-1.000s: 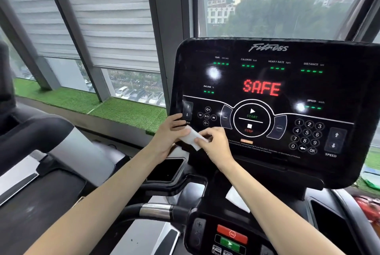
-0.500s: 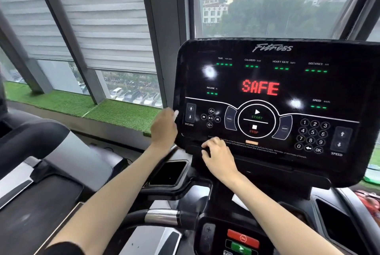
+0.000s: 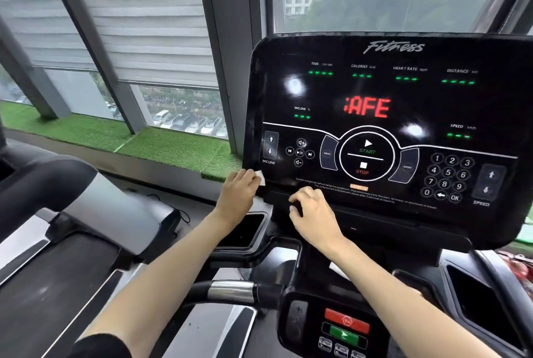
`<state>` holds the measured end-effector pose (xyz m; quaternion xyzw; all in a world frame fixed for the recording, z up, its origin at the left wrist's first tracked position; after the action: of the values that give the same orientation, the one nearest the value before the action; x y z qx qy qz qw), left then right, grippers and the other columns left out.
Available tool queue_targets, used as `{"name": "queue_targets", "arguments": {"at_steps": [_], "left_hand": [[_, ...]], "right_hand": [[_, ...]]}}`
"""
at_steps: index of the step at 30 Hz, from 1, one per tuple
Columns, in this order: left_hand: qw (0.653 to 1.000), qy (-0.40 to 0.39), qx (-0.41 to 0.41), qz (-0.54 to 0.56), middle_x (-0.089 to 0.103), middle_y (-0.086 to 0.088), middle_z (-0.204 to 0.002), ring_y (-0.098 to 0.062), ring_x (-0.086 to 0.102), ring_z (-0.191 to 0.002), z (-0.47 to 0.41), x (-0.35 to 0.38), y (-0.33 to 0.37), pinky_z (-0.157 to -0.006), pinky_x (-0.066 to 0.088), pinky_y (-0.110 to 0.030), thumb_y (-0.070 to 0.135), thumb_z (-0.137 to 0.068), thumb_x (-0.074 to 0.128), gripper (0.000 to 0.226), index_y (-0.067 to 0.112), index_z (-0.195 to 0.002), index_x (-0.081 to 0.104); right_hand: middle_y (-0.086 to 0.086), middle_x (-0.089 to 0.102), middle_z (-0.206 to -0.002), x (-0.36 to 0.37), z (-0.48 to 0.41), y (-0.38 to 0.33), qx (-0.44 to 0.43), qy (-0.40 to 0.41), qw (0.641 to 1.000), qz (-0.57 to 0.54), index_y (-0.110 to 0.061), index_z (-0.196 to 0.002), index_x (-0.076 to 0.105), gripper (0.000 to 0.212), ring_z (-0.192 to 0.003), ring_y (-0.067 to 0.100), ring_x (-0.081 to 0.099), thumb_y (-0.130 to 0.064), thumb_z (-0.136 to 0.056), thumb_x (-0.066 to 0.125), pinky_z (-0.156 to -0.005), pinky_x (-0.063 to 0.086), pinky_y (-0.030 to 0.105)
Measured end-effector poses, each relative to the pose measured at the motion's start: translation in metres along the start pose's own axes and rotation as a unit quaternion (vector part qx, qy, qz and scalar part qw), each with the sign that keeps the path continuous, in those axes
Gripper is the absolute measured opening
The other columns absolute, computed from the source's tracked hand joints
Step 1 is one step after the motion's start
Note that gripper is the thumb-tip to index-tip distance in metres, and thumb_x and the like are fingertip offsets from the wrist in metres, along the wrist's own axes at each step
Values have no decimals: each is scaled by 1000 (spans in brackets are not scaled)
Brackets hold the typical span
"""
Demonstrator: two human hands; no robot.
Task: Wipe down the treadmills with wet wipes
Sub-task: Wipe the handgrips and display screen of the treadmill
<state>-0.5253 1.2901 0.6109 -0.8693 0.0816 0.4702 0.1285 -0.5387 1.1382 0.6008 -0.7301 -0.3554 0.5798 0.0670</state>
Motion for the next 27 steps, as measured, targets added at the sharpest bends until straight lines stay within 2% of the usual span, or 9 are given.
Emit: {"name": "queue_targets", "arguments": {"at_steps": [3,6,8,13,17,20,23,27], "left_hand": [[998,10,18,66,59,-3,-79,-22,59,-69,-7,-15,-2,-61,51,-32,-7,-59,79,28,8,-81,72],[990,65,-67,107,59,-7,-78,-24,57,-65,-25,-38,-24,-56,46,-27,-9,-75,69,16,4,-84,70],[991,68,-90,77,59,-8,-78,-24,57,-65,-31,-38,-28,-56,41,-26,-13,-70,71,21,4,-83,69],[997,19,-53,44,59,-6,-79,-26,60,-70,-10,-12,-9,-58,49,-33,-15,-54,75,34,5,-81,69],[991,7,-93,99,59,-3,-78,-23,60,-71,-3,-7,-8,-58,46,-29,-10,-67,76,24,7,-83,72],[983,-17,-93,159,62,-7,-82,-28,61,-78,-10,-4,-6,-59,50,-35,-6,-81,67,16,6,-90,74],[977,-76,-54,193,67,-6,-89,-26,63,-87,-21,-1,5,-69,53,-44,2,-90,59,19,9,-97,76],[971,-137,21,193,69,-3,-93,-23,64,-89,-36,-1,34,-76,52,-42,3,-90,58,24,15,-99,76]], "right_hand": [[-7,55,-114,1,1,1,-2,-7,1000,14,-12,-111,64,22,-108,13,44,-21,-93,54,-79,35,19],[-6,55,-114,0,1,1,-6,-12,1000,13,-10,-110,65,22,-108,14,44,-20,-93,55,-80,35,18],[-5,55,-116,-1,2,2,-8,-22,1000,2,-9,-111,64,23,-108,14,43,-18,-92,56,-82,34,17],[-2,57,-117,-2,-1,8,-2,-36,999,-32,-8,-110,65,23,-108,16,44,-15,-90,59,-86,35,18],[-1,60,-113,-2,-2,10,12,-26,998,-53,-7,-106,67,20,-107,18,48,-12,-87,60,-89,36,21],[2,62,-113,-5,2,9,5,-25,998,-59,-6,-104,67,20,-109,21,52,-9,-86,59,-94,41,29],[2,62,-119,-17,9,14,10,-5,998,-56,-5,-107,66,22,-113,20,51,-8,-88,57,-91,44,29],[1,65,-112,-38,19,33,44,32,997,-50,-7,-108,67,22,-113,18,53,-8,-90,55,-88,44,29]]}}
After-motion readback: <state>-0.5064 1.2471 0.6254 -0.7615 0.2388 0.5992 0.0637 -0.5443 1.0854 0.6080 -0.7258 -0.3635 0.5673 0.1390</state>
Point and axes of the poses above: each hand's wrist, its own z-axis away from the middle knuckle, its own x-axis out of the palm, y = z × x, the point moved 9 cm from there along -z, towards the middle knuckle
